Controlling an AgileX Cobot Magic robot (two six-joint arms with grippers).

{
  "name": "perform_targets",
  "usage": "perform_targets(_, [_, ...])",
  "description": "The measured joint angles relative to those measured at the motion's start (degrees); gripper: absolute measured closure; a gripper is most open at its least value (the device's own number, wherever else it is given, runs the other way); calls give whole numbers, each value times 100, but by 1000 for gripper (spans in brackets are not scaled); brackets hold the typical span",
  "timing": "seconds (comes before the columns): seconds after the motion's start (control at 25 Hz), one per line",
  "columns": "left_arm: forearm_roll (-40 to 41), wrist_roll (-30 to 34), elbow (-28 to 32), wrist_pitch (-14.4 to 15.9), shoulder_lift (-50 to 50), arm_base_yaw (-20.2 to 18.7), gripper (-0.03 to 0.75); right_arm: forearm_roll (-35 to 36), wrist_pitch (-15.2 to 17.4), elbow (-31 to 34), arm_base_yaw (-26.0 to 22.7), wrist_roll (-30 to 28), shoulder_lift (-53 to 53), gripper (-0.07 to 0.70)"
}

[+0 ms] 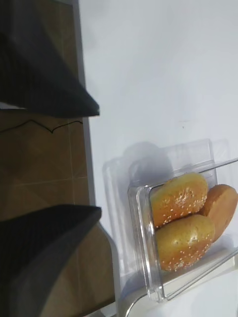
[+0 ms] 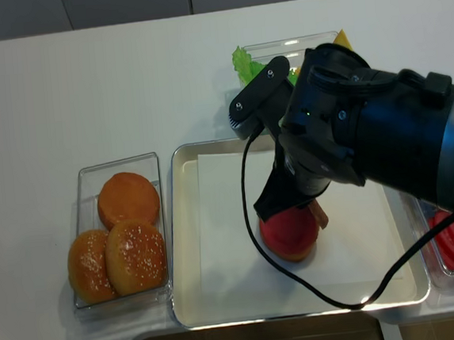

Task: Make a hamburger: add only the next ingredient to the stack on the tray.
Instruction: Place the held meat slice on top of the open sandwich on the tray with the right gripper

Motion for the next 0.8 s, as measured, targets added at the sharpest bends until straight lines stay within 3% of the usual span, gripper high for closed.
perform_targets(0.36, [0, 0, 0, 0, 0, 0, 299, 38, 33, 0, 0, -48, 0, 404])
perform_targets(0.8, [0, 0, 0, 0, 0, 0, 299, 259, 33, 0, 0, -48, 0, 372])
